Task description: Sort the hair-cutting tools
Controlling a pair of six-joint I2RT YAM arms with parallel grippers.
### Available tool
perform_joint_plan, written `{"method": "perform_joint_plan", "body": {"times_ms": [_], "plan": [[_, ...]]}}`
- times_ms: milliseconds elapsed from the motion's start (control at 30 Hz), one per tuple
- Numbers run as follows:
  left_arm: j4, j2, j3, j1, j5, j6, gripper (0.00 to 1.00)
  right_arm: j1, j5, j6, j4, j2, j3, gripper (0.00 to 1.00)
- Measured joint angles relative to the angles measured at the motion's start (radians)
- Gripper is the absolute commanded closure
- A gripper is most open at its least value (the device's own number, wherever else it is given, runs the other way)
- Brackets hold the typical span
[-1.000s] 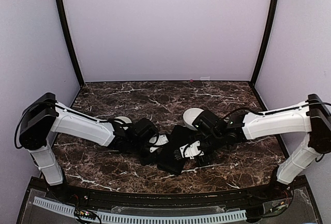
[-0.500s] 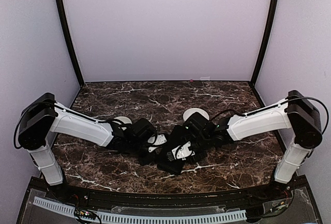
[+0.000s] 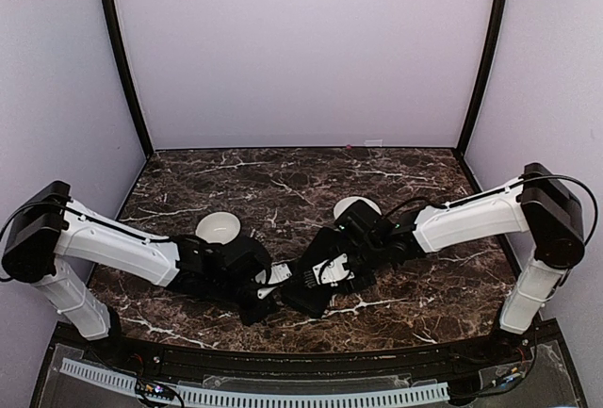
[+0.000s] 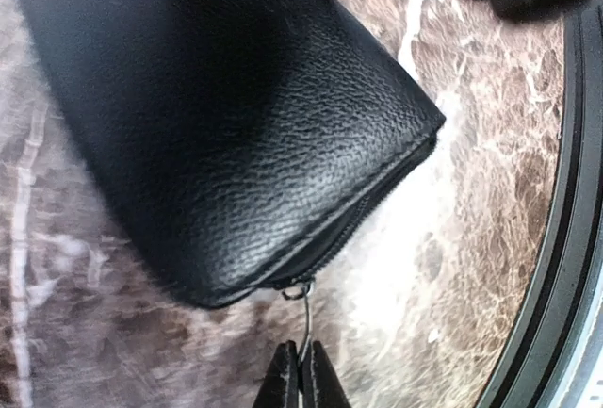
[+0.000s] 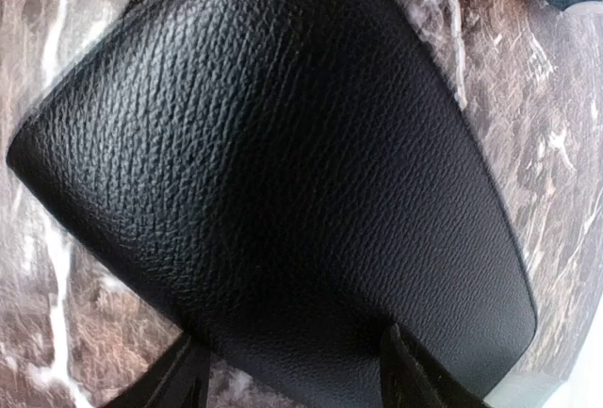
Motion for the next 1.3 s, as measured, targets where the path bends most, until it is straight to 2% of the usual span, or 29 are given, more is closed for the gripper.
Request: {"method": "perform_joint_plan", "body": {"times_ms": [267, 500, 833, 1033, 1167, 1300], "plan": [[-0.004, 0.108, 0.063, -0.006, 0.021, -0.073, 1.0, -0.009, 0.025, 0.002, -0.069, -0.002, 0.013, 0.44], [0.013, 0.099, 0.06, -0.025, -0.048, -0.087, 1.0, 0.029, 0.076, 0.147, -0.077, -0.046, -0.032, 0.43], [-0.031, 0.018, 0.041, 0.014, -0.108, 0.06, 1.0, 0.079, 0.056, 0.312, -0.161, -0.092, -0.002, 0.37], [-0.038, 0.002, 0.039, 0.153, -0.248, 0.038, 1.0, -0.018, -0.078, 0.241, -0.208, -0.182, 0.008, 0.32], [-0.039, 0.018, 0.044, 0.159, -0.269, 0.035, 1.0, -0.141, -0.101, 0.219, -0.208, -0.179, 0.009, 0.31], [-0.045, 0.067, 0.066, 0.155, -0.269, 0.035, 1.0, -0.175, -0.108, 0.212, -0.18, -0.145, 0.01, 0.3]]}}
